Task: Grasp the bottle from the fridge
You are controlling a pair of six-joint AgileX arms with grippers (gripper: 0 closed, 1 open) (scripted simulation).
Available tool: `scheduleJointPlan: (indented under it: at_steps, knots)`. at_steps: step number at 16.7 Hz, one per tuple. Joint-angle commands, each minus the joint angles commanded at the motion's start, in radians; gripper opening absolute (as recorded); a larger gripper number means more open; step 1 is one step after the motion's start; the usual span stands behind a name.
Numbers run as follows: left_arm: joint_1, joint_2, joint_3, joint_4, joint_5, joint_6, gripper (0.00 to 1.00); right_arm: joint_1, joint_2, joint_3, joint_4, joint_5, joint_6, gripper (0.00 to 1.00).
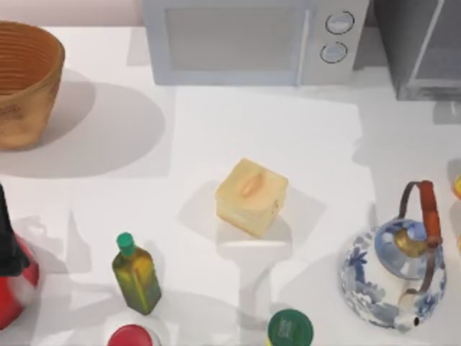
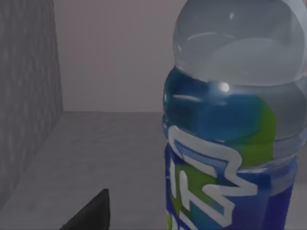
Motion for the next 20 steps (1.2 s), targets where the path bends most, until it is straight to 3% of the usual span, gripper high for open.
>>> scheduleJointPlan:
  at_steps: [4, 10, 15, 20]
  knots:
    - [0.000, 0.000, 0.000, 0.000, 0.000, 0.000, 1.00, 0.001, 0.023, 0.037, -0.019, 0.001, 0.000, 1.00]
    - [0.000, 0.000, 0.000, 0.000, 0.000, 0.000, 1.00, 0.023, 0.130, 0.266, -0.133, 0.024, -0.001, 1.00]
    - [0.000, 0.000, 0.000, 0.000, 0.000, 0.000, 1.00, 0.025, 0.138, 0.283, -0.145, 0.027, -0.001, 1.00]
    - [0.000, 0.000, 0.000, 0.000, 0.000, 0.000, 1.00, 0.025, 0.138, 0.283, -0.145, 0.027, -0.001, 0.62]
